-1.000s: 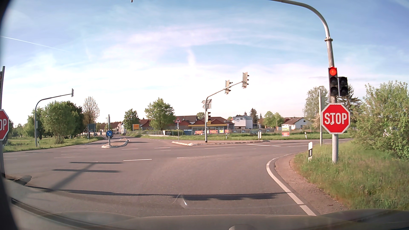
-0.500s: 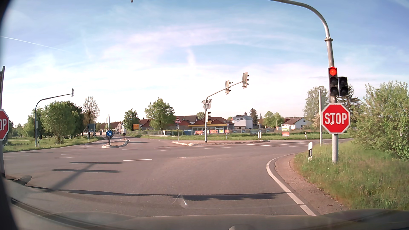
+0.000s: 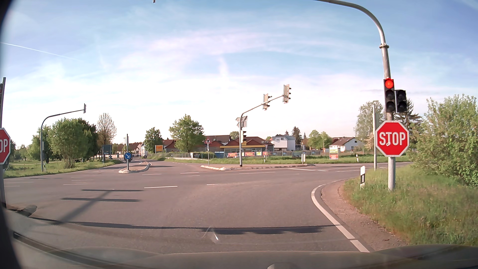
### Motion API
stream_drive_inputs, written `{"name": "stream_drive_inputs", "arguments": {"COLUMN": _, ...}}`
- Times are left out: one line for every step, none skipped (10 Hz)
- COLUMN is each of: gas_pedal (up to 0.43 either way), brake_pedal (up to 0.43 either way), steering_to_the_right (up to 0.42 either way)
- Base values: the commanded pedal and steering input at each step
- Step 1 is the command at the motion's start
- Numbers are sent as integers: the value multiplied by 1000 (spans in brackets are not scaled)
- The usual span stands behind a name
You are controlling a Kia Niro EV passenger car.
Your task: Follow the waypoints while adhering to traffic rules and regulations
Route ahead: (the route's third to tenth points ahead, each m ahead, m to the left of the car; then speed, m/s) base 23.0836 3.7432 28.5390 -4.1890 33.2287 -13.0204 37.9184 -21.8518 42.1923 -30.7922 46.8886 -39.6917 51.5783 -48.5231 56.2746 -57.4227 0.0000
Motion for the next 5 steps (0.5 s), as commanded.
{"name": "stream_drive_inputs", "arguments": {"gas_pedal": 0, "brake_pedal": 268, "steering_to_the_right": -5}}
{"name": "stream_drive_inputs", "arguments": {"gas_pedal": 0, "brake_pedal": 268, "steering_to_the_right": -5}}
{"name": "stream_drive_inputs", "arguments": {"gas_pedal": 0, "brake_pedal": 268, "steering_to_the_right": -5}}
{"name": "stream_drive_inputs", "arguments": {"gas_pedal": 0, "brake_pedal": 268, "steering_to_the_right": -5}}
{"name": "stream_drive_inputs", "arguments": {"gas_pedal": 0, "brake_pedal": 262, "steering_to_the_right": -5}}
